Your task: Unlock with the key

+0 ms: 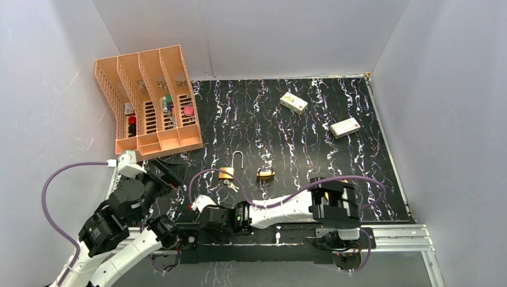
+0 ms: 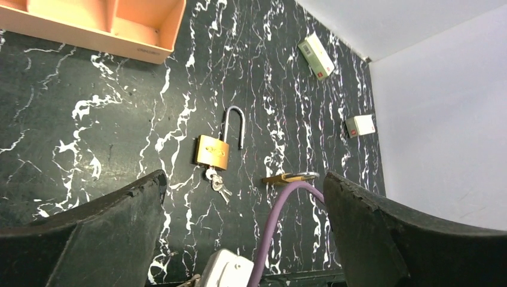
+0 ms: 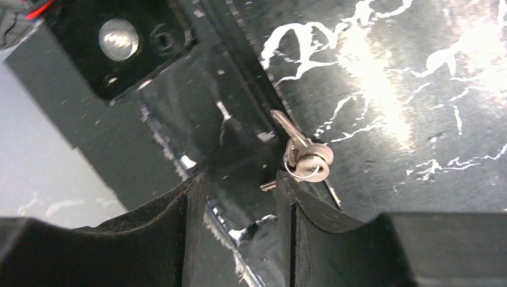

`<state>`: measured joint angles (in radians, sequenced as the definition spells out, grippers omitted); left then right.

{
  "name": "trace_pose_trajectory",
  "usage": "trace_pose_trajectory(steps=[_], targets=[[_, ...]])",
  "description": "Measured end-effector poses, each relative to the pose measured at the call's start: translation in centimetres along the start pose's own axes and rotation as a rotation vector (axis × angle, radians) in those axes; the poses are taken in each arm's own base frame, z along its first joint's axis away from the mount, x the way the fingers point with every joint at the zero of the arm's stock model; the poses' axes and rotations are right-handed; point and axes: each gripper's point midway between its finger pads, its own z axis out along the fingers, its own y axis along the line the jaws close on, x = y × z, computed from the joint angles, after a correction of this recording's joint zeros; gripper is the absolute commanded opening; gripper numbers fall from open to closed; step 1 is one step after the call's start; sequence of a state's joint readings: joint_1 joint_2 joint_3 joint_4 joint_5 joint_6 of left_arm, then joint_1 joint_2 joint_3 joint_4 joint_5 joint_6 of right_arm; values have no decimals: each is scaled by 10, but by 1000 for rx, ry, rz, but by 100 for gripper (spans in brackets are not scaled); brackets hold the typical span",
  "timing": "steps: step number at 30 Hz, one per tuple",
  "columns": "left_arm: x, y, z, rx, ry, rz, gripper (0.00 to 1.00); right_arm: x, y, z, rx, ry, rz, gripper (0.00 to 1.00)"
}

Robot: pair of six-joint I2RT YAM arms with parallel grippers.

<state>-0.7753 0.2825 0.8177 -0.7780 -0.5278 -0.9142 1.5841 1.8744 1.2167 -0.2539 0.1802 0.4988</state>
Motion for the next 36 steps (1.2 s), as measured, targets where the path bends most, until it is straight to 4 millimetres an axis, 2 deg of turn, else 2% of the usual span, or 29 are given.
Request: trace_pose_trajectory(steps=[7, 16, 27, 31, 36], targets=[[-15, 16, -15, -25, -71, -39, 98, -18, -16, 14, 149, -47, 52, 58], [-23, 21, -17, -52, -101, -34, 98, -15, -23, 8, 254, -77, 62, 58], [-24, 21, -17, -55, -105, -30, 98, -44, -37, -37, 293, -205, 100, 53], [-24, 21, -17, -55, -105, -31, 98, -45, -38, -35, 284, -202, 95, 50], [-23, 22, -17, -57, -104, -32, 98, -33, -37, -21, 273, -152, 84, 47]])
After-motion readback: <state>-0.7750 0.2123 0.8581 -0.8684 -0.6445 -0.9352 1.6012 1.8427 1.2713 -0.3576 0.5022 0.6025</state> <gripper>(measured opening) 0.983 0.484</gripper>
